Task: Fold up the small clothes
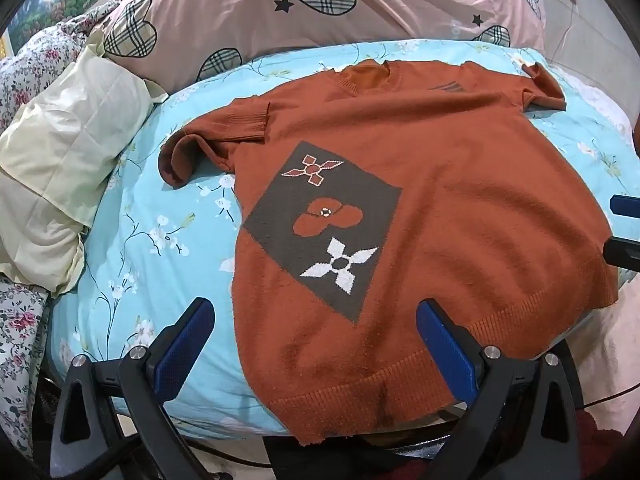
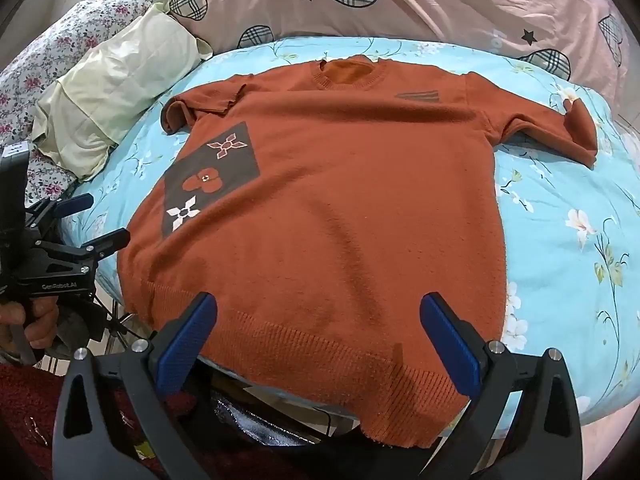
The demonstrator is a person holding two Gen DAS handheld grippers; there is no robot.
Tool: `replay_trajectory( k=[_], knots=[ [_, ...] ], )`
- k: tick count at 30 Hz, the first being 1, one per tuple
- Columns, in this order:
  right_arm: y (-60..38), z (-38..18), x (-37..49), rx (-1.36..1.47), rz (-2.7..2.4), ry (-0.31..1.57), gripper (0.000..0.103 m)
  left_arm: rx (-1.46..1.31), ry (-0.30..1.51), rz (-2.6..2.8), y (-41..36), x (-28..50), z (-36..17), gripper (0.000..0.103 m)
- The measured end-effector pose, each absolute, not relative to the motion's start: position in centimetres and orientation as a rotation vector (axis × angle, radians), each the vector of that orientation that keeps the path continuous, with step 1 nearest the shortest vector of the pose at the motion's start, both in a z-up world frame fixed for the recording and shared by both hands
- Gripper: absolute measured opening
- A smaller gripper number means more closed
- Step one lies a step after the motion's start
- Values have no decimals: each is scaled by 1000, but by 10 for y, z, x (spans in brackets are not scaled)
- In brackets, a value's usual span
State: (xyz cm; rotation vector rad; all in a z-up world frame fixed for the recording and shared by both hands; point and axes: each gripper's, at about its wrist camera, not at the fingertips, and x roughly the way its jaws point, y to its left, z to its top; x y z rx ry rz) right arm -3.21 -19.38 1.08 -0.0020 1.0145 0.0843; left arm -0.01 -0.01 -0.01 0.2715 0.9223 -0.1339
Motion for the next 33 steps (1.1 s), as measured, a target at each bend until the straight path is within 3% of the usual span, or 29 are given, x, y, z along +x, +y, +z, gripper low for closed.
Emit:
replay_trajectory(
  k=[33],
  knots=[
    [-197,19,-28,0,84,986,101,265,919,-142,-4,6,1,101]
  ],
)
